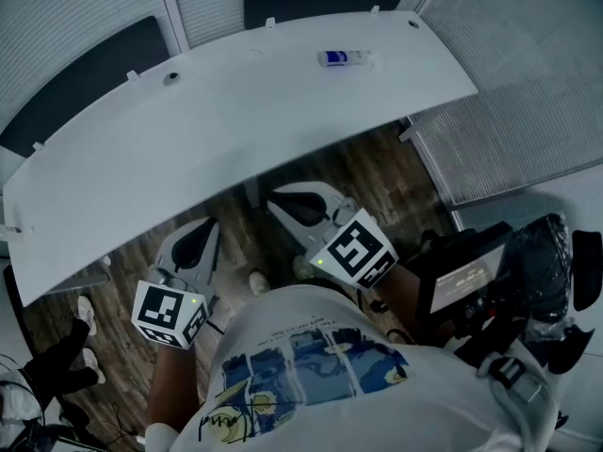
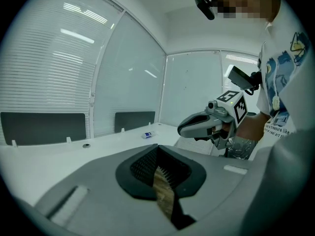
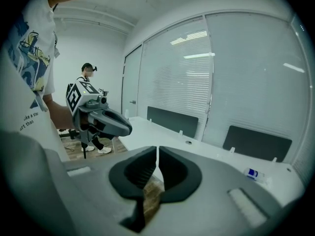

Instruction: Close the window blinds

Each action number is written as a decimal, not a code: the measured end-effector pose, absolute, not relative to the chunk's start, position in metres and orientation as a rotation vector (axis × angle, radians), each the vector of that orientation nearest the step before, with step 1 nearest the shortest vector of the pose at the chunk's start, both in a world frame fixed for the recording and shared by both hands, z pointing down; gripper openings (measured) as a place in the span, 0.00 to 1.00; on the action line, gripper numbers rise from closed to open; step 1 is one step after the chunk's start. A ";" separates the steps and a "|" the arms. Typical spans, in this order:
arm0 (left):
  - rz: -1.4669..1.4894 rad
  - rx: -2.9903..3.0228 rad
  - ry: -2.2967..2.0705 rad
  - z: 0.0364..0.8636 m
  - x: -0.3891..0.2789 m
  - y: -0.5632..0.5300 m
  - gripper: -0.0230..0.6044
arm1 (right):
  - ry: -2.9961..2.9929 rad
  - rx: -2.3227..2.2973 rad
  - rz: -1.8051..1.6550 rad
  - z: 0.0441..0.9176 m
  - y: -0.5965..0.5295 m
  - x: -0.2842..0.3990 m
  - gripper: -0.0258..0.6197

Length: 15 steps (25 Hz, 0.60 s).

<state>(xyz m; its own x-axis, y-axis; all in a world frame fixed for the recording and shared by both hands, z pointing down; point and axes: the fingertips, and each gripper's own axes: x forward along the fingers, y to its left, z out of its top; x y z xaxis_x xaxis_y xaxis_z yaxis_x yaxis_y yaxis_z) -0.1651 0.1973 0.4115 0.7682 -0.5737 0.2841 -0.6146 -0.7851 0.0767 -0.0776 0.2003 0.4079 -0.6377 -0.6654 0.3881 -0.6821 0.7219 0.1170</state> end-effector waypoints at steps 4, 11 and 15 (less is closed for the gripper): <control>0.373 2.790 -0.945 0.415 -0.169 0.193 0.04 | -2.516 1.033 0.063 0.411 0.195 -0.081 0.06; 0.371 2.782 -0.950 0.420 -0.180 0.188 0.04 | -2.508 1.027 0.064 0.416 0.188 -0.092 0.06; 0.367 2.775 -0.955 0.423 -0.189 0.185 0.04 | -2.505 1.016 0.061 0.417 0.184 -0.101 0.06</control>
